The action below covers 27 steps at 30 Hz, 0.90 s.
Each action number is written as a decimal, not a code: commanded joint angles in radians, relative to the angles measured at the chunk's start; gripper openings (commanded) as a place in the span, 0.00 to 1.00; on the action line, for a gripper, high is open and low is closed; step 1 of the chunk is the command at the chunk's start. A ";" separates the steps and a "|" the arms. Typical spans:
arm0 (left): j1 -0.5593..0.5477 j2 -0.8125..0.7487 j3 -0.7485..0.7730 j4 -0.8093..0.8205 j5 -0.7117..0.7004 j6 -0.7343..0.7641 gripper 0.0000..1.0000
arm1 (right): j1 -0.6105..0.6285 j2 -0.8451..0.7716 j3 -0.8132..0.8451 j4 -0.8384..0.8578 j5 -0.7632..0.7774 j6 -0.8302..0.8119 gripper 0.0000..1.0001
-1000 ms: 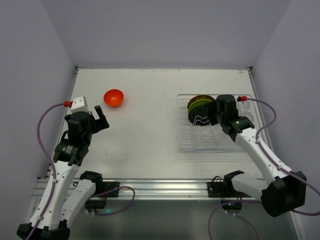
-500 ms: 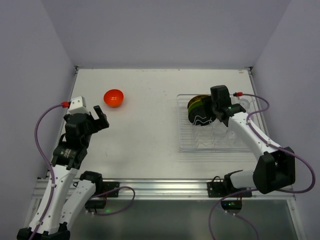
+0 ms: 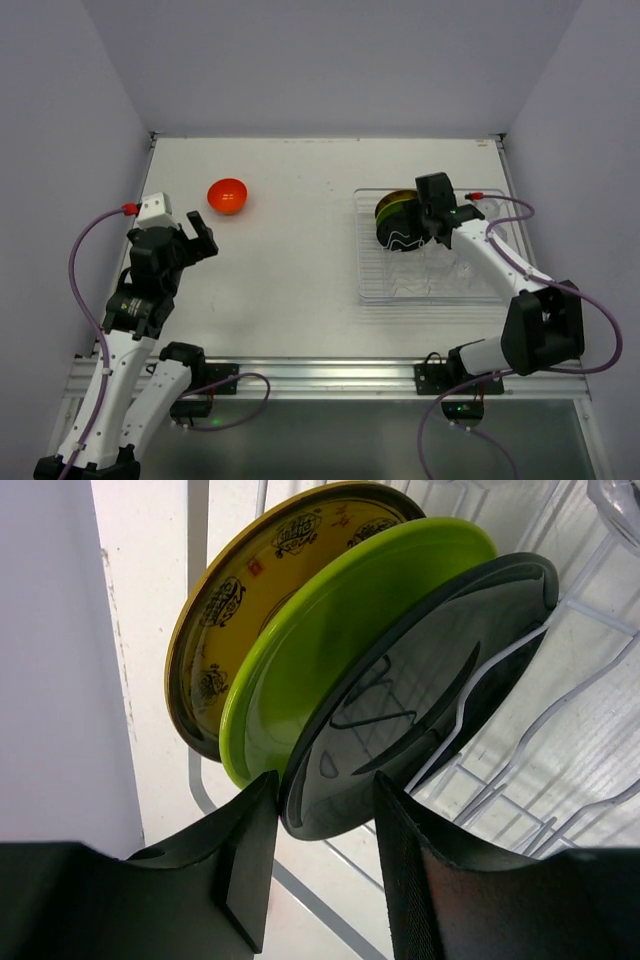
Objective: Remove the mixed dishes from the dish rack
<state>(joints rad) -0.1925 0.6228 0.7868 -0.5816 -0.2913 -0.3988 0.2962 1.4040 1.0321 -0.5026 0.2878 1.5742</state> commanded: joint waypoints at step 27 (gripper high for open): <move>-0.007 -0.006 -0.017 0.054 0.009 0.032 1.00 | -0.026 0.023 0.066 -0.082 0.051 0.076 0.15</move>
<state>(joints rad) -0.1925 0.6178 0.7719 -0.5701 -0.2909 -0.3985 0.2794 1.4582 1.0920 -0.5388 0.2943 1.6424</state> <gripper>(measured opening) 0.997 0.156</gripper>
